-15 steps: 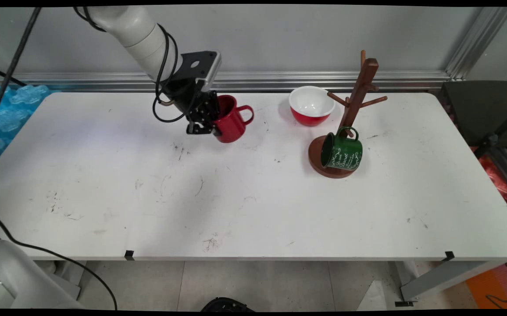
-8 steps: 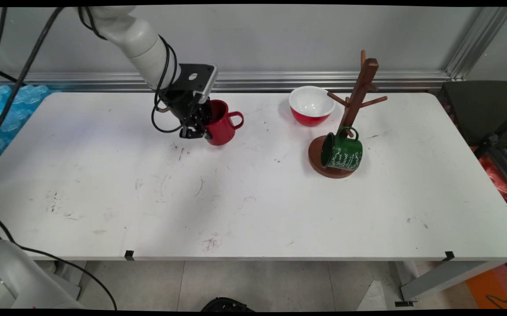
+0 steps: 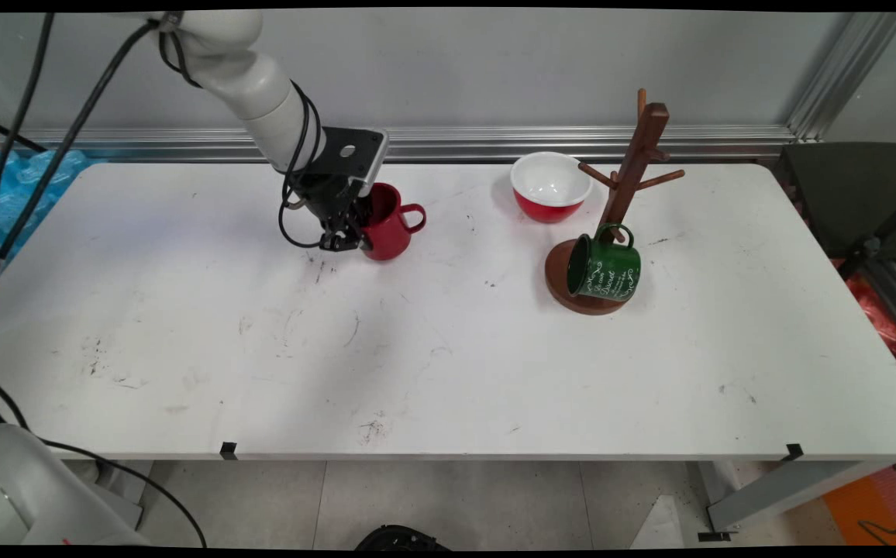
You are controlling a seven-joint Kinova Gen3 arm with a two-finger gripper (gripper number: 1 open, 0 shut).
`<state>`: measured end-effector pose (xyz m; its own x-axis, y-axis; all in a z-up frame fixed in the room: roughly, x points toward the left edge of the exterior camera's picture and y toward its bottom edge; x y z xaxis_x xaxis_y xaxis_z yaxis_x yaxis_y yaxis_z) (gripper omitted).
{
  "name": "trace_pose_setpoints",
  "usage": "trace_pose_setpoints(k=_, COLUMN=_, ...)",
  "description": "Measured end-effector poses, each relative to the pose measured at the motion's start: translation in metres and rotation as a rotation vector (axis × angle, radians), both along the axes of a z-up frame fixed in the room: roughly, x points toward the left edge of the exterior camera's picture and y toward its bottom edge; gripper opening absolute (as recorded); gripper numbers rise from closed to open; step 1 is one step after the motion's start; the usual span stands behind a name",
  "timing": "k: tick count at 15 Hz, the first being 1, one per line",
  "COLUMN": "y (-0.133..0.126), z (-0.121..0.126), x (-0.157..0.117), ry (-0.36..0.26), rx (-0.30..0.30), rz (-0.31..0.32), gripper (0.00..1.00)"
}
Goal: Place the picked object on the table
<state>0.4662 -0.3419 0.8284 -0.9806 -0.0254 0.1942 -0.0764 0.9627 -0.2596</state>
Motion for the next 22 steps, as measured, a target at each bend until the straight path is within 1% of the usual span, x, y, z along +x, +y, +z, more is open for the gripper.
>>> trace_pose_setpoints(k=6, y=-0.002, z=-0.012, x=-0.002, ry=-0.021, rx=0.002, rz=0.012, gripper=0.00)
trace_pose_setpoints(k=14, y=-0.002, z=-0.020, x=-0.007, ry=-0.029, rx=0.007, rz=0.014, gripper=0.00)
trace_pose_setpoints(k=15, y=-0.002, z=-0.020, x=-0.008, ry=-0.029, rx=0.005, rz=0.013, gripper=1.00)
trace_pose_setpoints(k=22, y=-0.005, z=-0.021, x=-0.013, ry=-0.024, rx=-0.010, rz=0.013, gripper=1.00)
